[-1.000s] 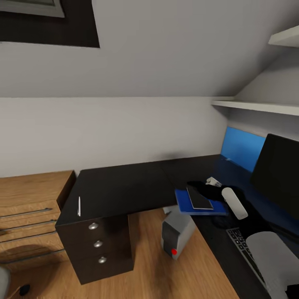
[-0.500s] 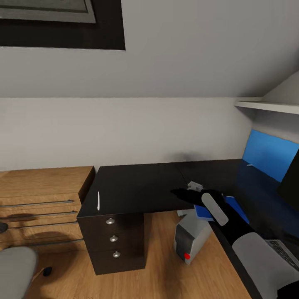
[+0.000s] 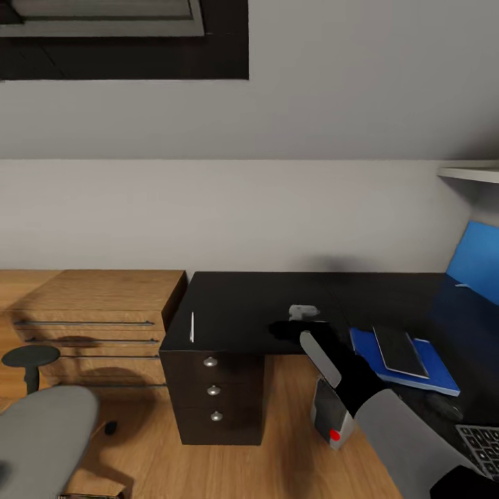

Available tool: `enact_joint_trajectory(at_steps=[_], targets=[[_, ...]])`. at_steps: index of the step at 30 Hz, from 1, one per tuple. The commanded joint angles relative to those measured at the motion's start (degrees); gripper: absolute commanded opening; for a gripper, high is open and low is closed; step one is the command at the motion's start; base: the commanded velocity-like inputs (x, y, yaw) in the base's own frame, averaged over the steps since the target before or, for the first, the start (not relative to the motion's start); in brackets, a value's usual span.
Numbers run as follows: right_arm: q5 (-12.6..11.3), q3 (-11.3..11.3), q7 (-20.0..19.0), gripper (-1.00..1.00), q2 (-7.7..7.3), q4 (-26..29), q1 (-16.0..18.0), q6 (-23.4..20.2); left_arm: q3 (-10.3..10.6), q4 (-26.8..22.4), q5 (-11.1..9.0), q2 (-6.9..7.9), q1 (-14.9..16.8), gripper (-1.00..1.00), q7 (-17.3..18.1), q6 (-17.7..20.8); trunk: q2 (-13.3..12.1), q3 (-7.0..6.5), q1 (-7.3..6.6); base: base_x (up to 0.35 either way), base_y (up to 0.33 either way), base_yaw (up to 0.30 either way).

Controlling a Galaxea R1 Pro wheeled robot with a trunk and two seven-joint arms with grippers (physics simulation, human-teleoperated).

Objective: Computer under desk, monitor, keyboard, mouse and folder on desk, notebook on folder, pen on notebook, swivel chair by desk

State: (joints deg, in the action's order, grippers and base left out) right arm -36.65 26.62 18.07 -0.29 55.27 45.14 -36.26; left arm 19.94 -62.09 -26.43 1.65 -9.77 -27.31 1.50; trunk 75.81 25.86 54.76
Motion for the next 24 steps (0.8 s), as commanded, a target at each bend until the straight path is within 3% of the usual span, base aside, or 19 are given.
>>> enact_joint_trajectory(at_steps=[1,6,7,10,12,16,20,24], targets=[[0.8,0.1,2.3,1.00,0.96,-0.1,0.0,0.0,0.1,-0.4,-0.3,0.05,0.0,1.00,-0.4,0.1,0.0,0.11,0.00,0.000,0.000,0.246],[3.0,0.3,6.1,1.00,3.01,-0.4,0.0,2.2,-0.9,-5.3,-0.1,0.07,0.0,1.00,-0.6,0.3,0.0,0.36,0.00,0.000,0.000,0.245],[3.3,0.6,6.9,1.00,3.31,-0.4,0.0,2.8,-2.3,-9.4,-0.1,0.18,0.0,1.00,-0.8,0.7,0.0,0.42,0.00,0.000,0.000,0.243],[3.5,1.0,7.4,1.00,3.50,-0.5,0.0,3.2,-4.6,-14.9,0.0,0.16,0.0,1.00,-1.0,3.1,0.0,0.57,0.00,0.000,0.000,0.243],[3.6,1.1,7.6,1.00,3.58,-0.5,0.0,3.4,-5.9,-20.6,0.1,0.13,0.0,1.00,-1.2,9.2,0.0,0.68,0.00,0.000,0.000,0.242],[3.7,1.2,7.7,1.00,3.62,-0.5,0.0,3.4,-6.6,-26.1,0.1,-0.03,0.0,1.00,-1.5,19.1,0.0,0.88,0.00,0.000,0.000,0.242],[3.7,1.2,7.7,1.00,3.66,-0.5,0.0,3.5,-6.7,-27.4,0.0,-0.43,1.1,1.00,-1.7,23.0,0.0,1.09,0.00,0.000,0.000,0.242],[3.8,1.2,7.8,1.00,3.67,-0.6,0.0,3.5,-6.8,-28.0,-0.2,-1.17,4.9,1.00,-2.8,27.1,0.0,1.30,0.00,0.000,0.000,0.242]])
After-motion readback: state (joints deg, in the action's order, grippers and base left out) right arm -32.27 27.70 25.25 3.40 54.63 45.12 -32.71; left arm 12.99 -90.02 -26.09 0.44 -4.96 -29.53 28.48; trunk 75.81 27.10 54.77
